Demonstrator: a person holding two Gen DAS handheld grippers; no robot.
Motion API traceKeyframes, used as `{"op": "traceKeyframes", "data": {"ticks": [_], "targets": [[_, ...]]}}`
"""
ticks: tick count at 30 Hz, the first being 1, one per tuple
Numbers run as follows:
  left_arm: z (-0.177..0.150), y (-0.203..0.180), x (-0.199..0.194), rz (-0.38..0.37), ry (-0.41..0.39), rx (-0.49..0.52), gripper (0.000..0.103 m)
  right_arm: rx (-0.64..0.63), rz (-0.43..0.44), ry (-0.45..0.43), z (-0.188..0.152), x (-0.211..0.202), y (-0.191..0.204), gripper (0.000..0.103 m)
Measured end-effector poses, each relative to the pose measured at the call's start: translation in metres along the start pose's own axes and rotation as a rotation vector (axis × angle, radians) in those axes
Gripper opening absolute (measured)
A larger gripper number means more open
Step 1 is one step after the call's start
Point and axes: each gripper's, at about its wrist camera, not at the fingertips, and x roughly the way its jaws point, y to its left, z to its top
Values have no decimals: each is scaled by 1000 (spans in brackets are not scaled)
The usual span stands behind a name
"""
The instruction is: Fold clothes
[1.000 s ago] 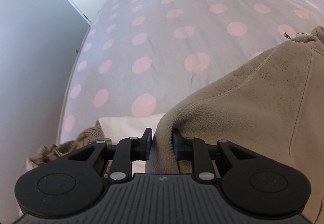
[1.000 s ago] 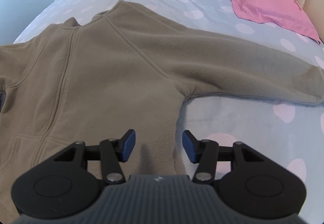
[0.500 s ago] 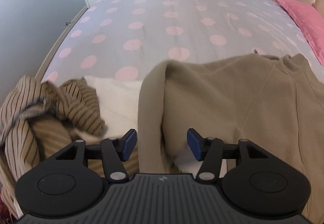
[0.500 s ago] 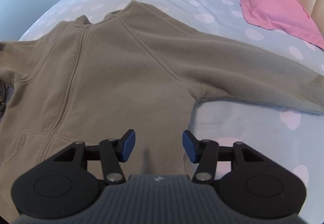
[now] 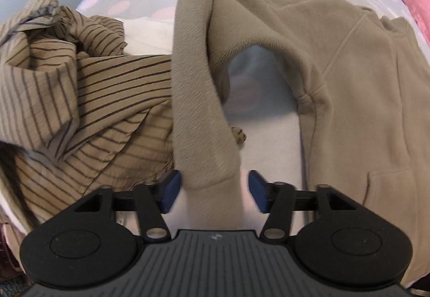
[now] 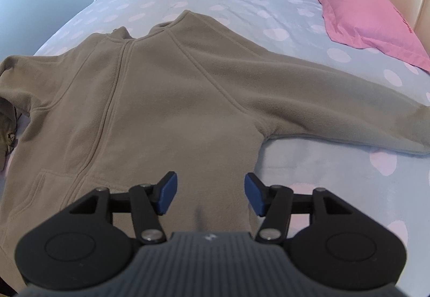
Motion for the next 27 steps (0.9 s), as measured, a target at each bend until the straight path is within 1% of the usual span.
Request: {"op": "traceKeyframes", "data": {"ticks": [2, 4, 7, 10, 14, 17, 20, 22, 24, 27], "targets": [[-2, 1, -8, -6, -29, -4, 20, -7, 4, 0, 0, 0, 2, 59], [-1, 3, -19, -10, -63, -8, 16, -18, 6, -1, 0, 0, 5, 59], [9, 7, -45, -3, -125, -1, 14, -35, 7, 2, -2, 0, 8, 59], [32, 13, -79, 33, -177, 21, 14, -39, 9, 9, -3, 1, 9, 59], [76, 22, -117, 125, -238, 47, 13, -41, 10, 16, -5, 2, 8, 59], [113, 35, -132, 229, -254, 56, 13, -40, 8, 21, -5, 3, 8, 60], [147, 53, -125, 343, -225, 40, 12, -36, 2, 29, -6, 6, 6, 60], [163, 66, -108, 408, -180, 26, 12, -30, -8, 34, -5, 8, 4, 60], [172, 80, -86, 469, -116, 24, 12, -18, -30, 34, -5, 10, 0, 60], [170, 106, -50, 540, -44, 11, 11, 12, -60, 33, -1, 14, -10, 60]]}}
